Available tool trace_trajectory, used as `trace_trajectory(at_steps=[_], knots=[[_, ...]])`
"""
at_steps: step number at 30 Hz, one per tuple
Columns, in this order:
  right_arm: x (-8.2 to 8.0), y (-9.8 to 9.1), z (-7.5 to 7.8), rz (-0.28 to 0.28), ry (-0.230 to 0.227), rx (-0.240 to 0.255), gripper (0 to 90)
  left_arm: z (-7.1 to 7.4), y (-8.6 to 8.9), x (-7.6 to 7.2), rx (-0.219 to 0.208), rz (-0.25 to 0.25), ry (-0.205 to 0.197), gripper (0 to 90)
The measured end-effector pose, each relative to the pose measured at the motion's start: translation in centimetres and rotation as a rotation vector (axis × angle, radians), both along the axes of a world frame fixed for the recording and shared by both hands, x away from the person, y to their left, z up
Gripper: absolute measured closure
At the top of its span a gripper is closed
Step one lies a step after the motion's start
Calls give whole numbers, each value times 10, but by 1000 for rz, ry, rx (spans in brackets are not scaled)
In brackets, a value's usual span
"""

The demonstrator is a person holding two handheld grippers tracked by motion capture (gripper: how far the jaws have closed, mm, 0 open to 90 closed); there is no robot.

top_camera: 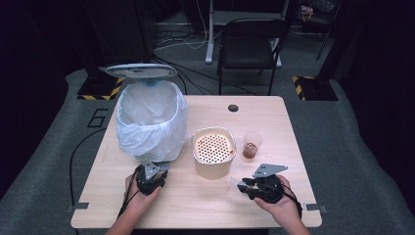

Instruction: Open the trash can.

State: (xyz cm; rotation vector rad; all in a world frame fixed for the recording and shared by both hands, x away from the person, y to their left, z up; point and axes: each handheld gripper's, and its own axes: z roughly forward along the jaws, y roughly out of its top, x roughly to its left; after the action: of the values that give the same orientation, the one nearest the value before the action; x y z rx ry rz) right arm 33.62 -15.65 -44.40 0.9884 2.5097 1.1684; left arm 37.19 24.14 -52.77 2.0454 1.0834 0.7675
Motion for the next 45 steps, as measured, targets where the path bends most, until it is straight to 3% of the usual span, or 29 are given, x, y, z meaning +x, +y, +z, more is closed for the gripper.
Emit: trace_trajectory(at_steps=[3,9,18,27,29,33,40,45], knots=[[5,-2,21,21,-25,15,660,0,0,0,0,0,0,493],[11,1,47,41,-53,26,660,0,0,0,0,-1,0,493],[24,9,69,61,-83,52,659,0,0,0,0,-1,1,493],[45,20,83,63,-116,127,660,0,0,0,2,-2,-1,493],[51,25,90,72,-144,158,660,0,0,0,3,-2,2,493],[58,33,95,82,-162,172,660,0,0,0,5,-3,-2,493],[72,54,115,112,-195,166,661,0,0,0,2,-1,-1,493],[81,73,139,141,-232,156,661,0,0,0,4,-2,5,493]])
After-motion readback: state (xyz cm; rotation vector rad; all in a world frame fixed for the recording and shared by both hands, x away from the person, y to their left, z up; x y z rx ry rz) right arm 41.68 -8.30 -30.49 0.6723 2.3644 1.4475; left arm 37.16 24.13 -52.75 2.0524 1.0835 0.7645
